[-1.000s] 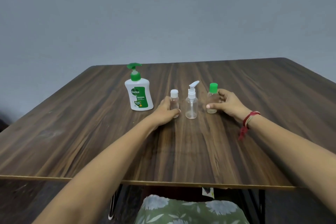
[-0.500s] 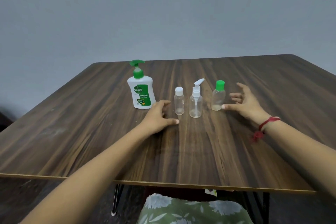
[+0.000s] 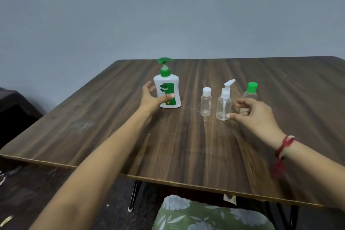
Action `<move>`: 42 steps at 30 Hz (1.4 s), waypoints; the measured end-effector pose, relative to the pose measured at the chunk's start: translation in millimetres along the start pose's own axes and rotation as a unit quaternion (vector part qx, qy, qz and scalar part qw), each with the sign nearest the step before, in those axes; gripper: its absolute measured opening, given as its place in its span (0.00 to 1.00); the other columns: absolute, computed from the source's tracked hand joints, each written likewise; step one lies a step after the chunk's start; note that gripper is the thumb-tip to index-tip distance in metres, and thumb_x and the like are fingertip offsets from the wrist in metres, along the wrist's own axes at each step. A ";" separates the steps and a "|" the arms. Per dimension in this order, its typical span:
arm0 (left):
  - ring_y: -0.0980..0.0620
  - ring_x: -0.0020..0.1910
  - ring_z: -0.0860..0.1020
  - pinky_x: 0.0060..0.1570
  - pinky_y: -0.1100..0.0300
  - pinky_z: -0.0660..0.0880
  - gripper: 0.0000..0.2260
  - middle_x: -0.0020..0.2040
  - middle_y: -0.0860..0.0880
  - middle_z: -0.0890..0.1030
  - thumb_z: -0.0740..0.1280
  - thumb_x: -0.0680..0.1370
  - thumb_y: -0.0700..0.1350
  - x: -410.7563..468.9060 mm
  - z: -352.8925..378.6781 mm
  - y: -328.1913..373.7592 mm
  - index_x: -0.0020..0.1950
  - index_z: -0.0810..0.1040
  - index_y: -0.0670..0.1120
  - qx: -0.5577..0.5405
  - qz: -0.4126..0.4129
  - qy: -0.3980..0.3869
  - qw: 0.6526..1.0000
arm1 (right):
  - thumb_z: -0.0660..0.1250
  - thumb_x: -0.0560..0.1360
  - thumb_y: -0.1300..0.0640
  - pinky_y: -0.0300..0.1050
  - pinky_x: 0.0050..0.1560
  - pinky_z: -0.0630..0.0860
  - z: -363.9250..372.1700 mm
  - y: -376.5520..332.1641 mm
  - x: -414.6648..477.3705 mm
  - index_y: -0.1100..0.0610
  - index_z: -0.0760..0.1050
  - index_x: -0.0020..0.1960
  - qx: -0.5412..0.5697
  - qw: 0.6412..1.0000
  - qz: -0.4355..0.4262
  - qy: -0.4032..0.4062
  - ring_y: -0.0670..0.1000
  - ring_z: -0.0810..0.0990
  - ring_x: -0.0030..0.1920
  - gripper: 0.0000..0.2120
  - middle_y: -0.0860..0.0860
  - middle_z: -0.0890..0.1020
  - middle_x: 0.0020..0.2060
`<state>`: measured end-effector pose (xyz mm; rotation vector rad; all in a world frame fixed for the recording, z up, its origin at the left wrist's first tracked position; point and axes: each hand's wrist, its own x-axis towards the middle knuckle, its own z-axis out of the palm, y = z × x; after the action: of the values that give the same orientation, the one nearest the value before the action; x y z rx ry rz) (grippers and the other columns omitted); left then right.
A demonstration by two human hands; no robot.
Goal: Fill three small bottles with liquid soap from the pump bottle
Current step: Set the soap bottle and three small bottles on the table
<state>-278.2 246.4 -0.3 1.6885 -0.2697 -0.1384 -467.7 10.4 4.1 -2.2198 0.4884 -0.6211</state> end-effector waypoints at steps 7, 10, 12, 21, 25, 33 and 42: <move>0.50 0.49 0.81 0.44 0.59 0.80 0.28 0.50 0.47 0.83 0.80 0.61 0.39 12.8 11.8 -8.5 0.57 0.75 0.44 -0.035 0.025 -0.005 0.999 | 0.78 0.64 0.54 0.45 0.58 0.73 6.7 -0.8 3.1 0.60 0.78 0.59 -0.046 0.998 0.010 0.035 0.52 0.80 0.55 0.25 0.55 0.83 0.53; 0.56 0.42 0.82 0.37 0.67 0.77 0.20 0.45 0.51 0.83 0.77 0.66 0.33 10.4 8.8 -7.3 0.53 0.77 0.47 -0.017 0.035 -0.031 0.999 | 0.78 0.64 0.52 0.47 0.58 0.74 13.6 -1.3 5.2 0.59 0.79 0.57 -0.050 0.998 0.015 0.032 0.52 0.80 0.54 0.24 0.54 0.83 0.52; 0.58 0.41 0.83 0.38 0.66 0.78 0.18 0.44 0.52 0.84 0.76 0.66 0.32 7.3 5.9 -8.0 0.51 0.78 0.48 -0.001 0.038 -0.065 0.997 | 0.78 0.64 0.53 0.48 0.58 0.75 18.3 -1.7 6.4 0.58 0.78 0.57 -0.035 0.999 0.020 0.034 0.49 0.80 0.53 0.24 0.53 0.83 0.51; 0.48 0.48 0.84 0.47 0.58 0.80 0.20 0.47 0.44 0.86 0.78 0.60 0.44 -12.0 0.2 -12.9 0.50 0.82 0.41 0.000 0.029 -0.183 0.983 | 0.76 0.67 0.53 0.49 0.57 0.75 28.0 0.6 14.6 0.57 0.77 0.58 -0.033 0.998 0.022 0.042 0.51 0.79 0.53 0.21 0.52 0.82 0.51; 0.46 0.50 0.83 0.52 0.55 0.79 0.19 0.49 0.44 0.85 0.76 0.64 0.40 -15.8 0.0 -14.1 0.54 0.81 0.39 0.003 0.024 -0.171 0.985 | 0.76 0.67 0.53 0.49 0.58 0.74 26.9 1.3 14.2 0.58 0.77 0.58 -0.032 0.998 0.026 0.037 0.52 0.79 0.54 0.23 0.54 0.82 0.52; 0.54 0.50 0.82 0.48 0.60 0.78 0.27 0.51 0.48 0.83 0.79 0.62 0.44 -25.2 -5.8 -8.1 0.59 0.76 0.46 -0.056 0.077 -0.107 0.990 | 0.77 0.66 0.58 0.27 0.41 0.69 -0.6 -6.0 -21.8 0.55 0.77 0.58 -0.001 0.995 -0.049 0.082 0.41 0.78 0.36 0.22 0.50 0.82 0.49; 0.56 0.52 0.81 0.51 0.61 0.78 0.24 0.54 0.51 0.82 0.74 0.66 0.55 -42.0 12.9 31.5 0.60 0.76 0.51 -0.002 0.173 -0.055 0.983 | 0.74 0.67 0.68 0.26 0.38 0.71 7.2 -35.6 -32.9 0.49 0.78 0.46 0.109 0.985 -0.136 0.015 0.40 0.76 0.37 0.16 0.49 0.78 0.43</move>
<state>-324.9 241.1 26.3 1.6057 -0.6403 0.0276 -485.0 54.1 17.8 -2.0843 0.1234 -0.8112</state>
